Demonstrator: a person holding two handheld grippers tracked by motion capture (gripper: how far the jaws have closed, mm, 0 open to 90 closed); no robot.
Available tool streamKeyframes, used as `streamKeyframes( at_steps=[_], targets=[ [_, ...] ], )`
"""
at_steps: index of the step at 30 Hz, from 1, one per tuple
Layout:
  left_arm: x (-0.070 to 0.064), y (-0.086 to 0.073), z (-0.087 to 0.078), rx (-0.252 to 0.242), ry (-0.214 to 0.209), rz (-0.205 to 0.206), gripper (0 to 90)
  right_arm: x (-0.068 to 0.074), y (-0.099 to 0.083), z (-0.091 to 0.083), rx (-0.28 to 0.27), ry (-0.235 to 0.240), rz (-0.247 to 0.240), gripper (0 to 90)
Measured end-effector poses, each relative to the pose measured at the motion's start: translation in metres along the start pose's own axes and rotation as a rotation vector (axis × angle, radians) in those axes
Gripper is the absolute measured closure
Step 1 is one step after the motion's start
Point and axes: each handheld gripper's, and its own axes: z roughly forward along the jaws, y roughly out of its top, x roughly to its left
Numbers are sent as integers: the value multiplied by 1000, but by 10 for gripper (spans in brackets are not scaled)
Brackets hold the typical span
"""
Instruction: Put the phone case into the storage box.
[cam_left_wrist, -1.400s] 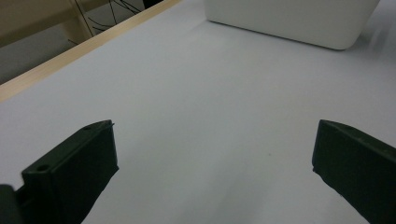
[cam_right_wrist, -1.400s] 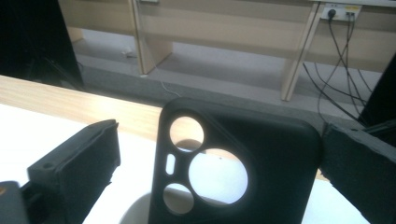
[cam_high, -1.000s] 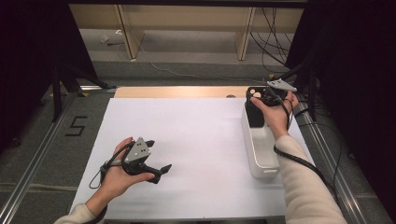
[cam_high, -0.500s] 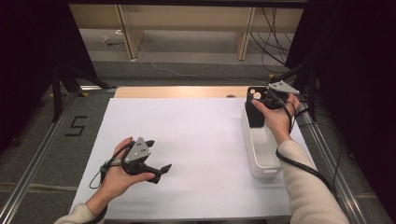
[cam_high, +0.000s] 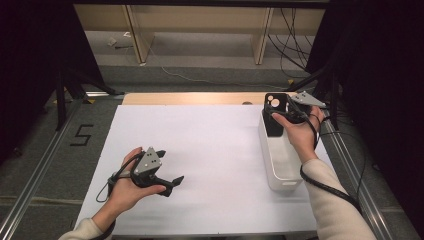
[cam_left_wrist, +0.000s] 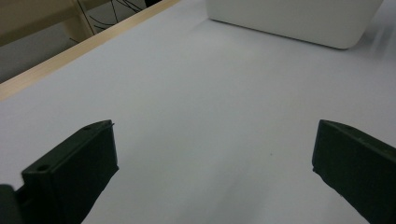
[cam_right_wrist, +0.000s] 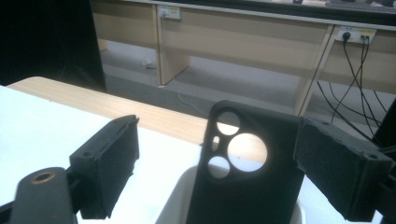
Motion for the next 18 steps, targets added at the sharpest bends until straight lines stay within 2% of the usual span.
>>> streamKeyframes(
  at_steps=[18],
  targets=[
    [0, 0, 0, -1, 3, -3, 0, 20, -5, -17, -6, 75, -23, 152]
  ],
)
